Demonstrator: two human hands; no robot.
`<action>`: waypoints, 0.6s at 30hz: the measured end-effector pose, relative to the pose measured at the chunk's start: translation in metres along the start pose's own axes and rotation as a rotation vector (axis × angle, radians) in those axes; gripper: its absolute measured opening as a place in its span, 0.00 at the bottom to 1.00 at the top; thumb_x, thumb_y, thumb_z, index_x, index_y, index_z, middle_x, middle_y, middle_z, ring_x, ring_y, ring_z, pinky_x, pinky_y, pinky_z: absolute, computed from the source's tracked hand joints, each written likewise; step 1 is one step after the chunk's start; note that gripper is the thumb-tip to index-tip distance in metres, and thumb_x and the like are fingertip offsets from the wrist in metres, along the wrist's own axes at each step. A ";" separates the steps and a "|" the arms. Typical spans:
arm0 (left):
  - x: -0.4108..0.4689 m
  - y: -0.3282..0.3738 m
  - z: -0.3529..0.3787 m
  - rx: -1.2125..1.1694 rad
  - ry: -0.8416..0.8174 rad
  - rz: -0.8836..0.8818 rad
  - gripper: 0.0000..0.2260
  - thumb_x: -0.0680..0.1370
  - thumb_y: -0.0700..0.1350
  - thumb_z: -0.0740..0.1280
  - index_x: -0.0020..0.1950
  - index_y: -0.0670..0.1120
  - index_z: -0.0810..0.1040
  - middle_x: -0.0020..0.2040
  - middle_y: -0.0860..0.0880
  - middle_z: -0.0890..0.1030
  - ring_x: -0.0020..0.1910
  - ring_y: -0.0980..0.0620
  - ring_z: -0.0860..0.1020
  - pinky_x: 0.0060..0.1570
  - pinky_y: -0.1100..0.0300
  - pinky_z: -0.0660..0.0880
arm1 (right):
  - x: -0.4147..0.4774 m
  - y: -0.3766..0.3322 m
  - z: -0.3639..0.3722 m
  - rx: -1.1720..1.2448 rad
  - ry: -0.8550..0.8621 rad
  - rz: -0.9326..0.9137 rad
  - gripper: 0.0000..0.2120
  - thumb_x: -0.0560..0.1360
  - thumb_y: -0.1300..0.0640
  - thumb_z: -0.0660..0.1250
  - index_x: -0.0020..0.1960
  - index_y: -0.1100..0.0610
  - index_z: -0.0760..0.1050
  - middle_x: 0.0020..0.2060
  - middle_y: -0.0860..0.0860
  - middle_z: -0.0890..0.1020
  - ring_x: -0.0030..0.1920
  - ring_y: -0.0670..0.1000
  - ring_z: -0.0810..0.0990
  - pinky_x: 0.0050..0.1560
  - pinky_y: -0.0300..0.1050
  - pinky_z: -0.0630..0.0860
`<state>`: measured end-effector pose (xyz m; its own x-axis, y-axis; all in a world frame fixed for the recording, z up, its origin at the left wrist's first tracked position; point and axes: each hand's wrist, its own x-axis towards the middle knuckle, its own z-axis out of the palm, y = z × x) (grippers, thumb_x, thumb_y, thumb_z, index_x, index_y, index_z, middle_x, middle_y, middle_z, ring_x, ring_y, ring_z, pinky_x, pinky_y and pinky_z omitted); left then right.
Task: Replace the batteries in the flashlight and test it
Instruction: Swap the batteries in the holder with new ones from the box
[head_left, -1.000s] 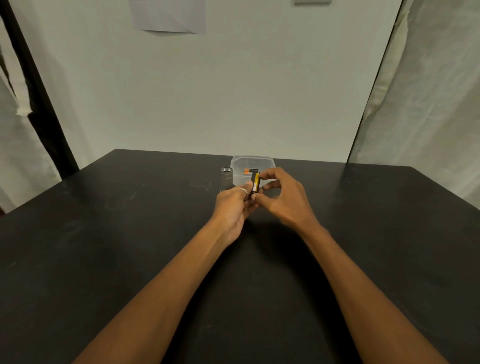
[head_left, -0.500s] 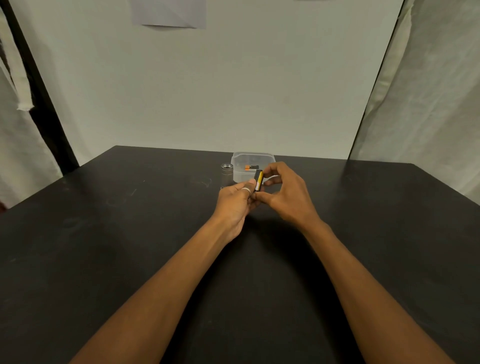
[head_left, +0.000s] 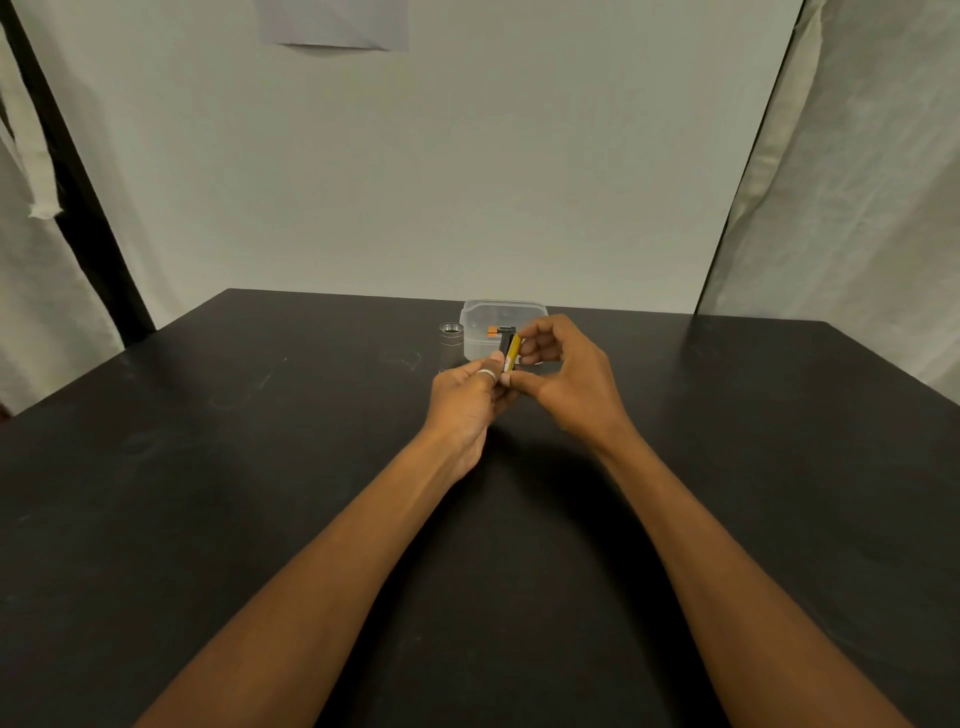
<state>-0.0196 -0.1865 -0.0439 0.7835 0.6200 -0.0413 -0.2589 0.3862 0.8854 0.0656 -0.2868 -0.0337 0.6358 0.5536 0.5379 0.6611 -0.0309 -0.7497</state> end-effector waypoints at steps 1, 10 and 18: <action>0.000 0.000 0.000 -0.004 -0.001 -0.001 0.09 0.83 0.38 0.64 0.50 0.39 0.84 0.43 0.44 0.87 0.42 0.53 0.84 0.50 0.58 0.82 | 0.000 0.000 -0.001 0.029 0.004 0.012 0.19 0.69 0.61 0.80 0.55 0.50 0.77 0.47 0.44 0.83 0.48 0.39 0.82 0.51 0.33 0.80; 0.001 -0.002 0.000 0.017 -0.022 -0.006 0.09 0.83 0.41 0.65 0.54 0.38 0.83 0.47 0.42 0.85 0.45 0.51 0.84 0.50 0.59 0.82 | 0.002 -0.010 -0.003 0.347 0.107 0.192 0.09 0.75 0.68 0.74 0.52 0.59 0.78 0.44 0.52 0.84 0.43 0.46 0.85 0.40 0.41 0.83; 0.002 -0.002 0.000 0.056 -0.035 -0.031 0.09 0.83 0.42 0.65 0.56 0.38 0.81 0.49 0.41 0.84 0.46 0.51 0.84 0.48 0.60 0.82 | 0.013 0.000 -0.046 0.479 0.239 0.401 0.13 0.75 0.67 0.74 0.58 0.63 0.77 0.48 0.58 0.85 0.47 0.53 0.86 0.46 0.41 0.84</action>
<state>-0.0175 -0.1854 -0.0459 0.8103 0.5836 -0.0534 -0.2030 0.3651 0.9086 0.0919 -0.3179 -0.0087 0.9029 0.3744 0.2110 0.1403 0.2073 -0.9682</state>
